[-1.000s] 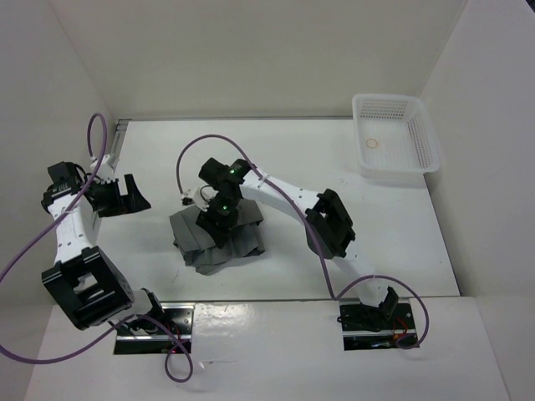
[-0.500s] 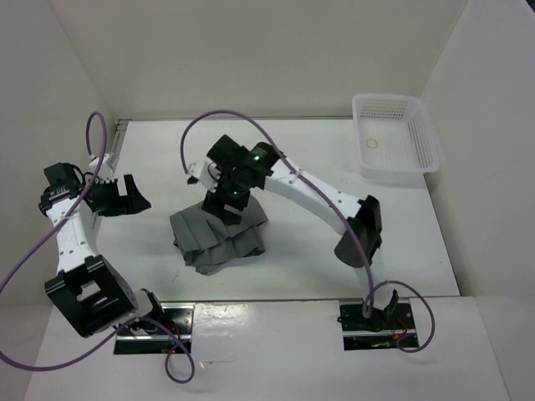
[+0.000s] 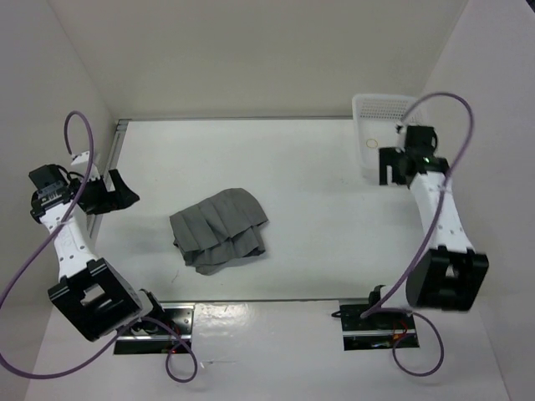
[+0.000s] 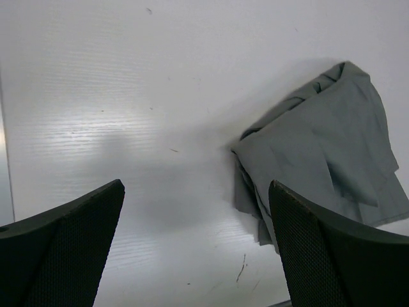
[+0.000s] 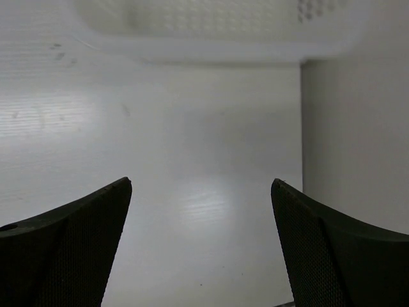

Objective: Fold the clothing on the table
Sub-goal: Fold the skirt

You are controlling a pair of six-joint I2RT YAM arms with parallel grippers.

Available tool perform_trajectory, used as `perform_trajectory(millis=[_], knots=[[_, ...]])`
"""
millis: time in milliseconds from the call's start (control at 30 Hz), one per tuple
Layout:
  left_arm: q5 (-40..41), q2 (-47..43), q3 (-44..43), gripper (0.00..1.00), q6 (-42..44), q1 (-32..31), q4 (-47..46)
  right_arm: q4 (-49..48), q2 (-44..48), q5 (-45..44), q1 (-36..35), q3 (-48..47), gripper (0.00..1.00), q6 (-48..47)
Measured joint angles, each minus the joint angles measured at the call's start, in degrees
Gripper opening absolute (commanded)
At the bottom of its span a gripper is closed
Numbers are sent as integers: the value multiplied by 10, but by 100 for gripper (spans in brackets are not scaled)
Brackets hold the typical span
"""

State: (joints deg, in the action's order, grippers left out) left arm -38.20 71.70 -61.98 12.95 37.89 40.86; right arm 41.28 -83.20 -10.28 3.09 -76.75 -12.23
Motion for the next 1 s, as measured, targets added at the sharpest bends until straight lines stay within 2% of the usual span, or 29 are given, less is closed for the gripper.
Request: perform_trajectory(millis=[67,133,200,267,467,567,1000], knots=[[1,0,1,99,-12,15,-12,-16,80,5,70,82,99,16],[7,-4,5,99,-25,32,-29,-26,167,7,112,145,99,30],[22,-19,18,99,-37,45,-45,-43,235,6,125,180,99,42],[51,-50,36,99,-49,56,-56,-59,265,7,130,193,99,53],[103,-207,101,99,-66,71,-90,-92,283,21,145,220,99,77],[105,-251,106,99,-72,71,-101,-91,293,28,147,227,99,82],[109,-245,111,99,-71,71,-111,-92,309,71,148,228,99,81]])
